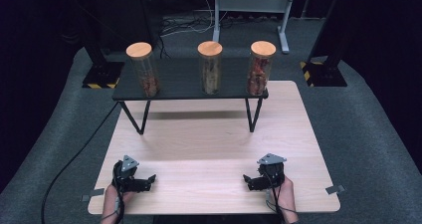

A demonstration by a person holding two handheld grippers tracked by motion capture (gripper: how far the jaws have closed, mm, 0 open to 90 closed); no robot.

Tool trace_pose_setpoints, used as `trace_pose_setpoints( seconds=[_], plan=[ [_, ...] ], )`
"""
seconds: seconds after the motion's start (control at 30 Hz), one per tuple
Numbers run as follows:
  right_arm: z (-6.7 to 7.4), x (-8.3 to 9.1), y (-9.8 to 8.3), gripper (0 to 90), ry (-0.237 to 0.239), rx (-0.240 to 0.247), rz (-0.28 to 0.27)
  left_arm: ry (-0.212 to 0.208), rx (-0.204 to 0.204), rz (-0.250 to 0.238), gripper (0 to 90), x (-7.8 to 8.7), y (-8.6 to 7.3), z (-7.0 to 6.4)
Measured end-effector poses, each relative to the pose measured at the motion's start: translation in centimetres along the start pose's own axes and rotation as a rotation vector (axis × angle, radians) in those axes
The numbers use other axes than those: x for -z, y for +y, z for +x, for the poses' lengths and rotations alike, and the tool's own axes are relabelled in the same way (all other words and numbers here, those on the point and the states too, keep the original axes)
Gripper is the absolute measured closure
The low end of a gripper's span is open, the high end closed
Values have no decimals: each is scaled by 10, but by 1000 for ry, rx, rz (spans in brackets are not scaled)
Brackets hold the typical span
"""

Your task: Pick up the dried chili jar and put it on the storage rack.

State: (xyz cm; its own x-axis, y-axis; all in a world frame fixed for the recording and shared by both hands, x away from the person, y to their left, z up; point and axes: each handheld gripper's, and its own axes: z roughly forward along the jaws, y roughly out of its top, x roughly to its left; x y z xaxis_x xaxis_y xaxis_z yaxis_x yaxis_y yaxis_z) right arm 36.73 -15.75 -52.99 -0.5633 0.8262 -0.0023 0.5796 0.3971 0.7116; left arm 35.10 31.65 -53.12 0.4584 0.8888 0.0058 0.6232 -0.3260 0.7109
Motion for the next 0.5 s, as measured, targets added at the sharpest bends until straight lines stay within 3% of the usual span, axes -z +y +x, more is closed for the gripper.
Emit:
trace_pose_setpoints(
  seconds=[0.5],
  plan=[
    [-2,0,0,0,-4,-5,0,5,7,-1,2,0,0,0]
  ],
)
